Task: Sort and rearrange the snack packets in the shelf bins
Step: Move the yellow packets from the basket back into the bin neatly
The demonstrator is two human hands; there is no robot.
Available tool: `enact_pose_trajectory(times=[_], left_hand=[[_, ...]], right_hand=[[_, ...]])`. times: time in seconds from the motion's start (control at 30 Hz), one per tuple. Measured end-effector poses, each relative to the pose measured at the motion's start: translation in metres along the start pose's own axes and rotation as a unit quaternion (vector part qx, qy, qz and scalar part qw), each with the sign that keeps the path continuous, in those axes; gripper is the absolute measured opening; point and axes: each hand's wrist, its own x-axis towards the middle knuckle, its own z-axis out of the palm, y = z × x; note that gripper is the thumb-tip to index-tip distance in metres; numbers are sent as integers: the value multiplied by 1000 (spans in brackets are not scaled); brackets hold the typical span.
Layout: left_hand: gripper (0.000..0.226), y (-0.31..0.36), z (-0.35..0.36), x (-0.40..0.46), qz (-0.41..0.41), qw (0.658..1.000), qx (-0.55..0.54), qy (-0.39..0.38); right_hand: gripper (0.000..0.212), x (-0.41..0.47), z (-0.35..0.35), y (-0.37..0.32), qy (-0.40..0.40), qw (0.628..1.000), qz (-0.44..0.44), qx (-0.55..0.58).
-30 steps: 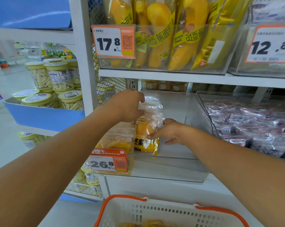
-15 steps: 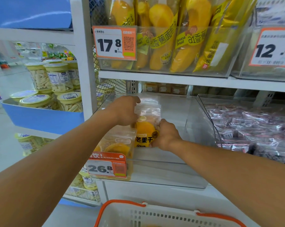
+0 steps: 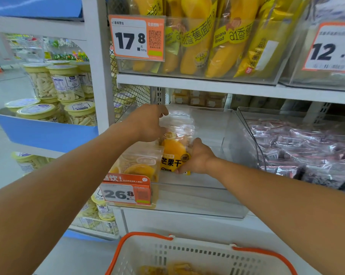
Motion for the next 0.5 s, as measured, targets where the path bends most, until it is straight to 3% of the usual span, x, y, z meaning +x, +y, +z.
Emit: enact_pose_trajectory(times=[0.37,0.43,0.5], left_hand=[[50,2,-13,-7,29,999,14,6],[45,11,-21,-17,61,998,11,1],[39,24,-29,-29,92,995,25,9]], right_hand=[[111,-11,-21,-12,-20,999,37,-15],[104,-29,-40,-18,-9,998,40,-53],[88,-58,-55,-16,45,992,-11,-118]])
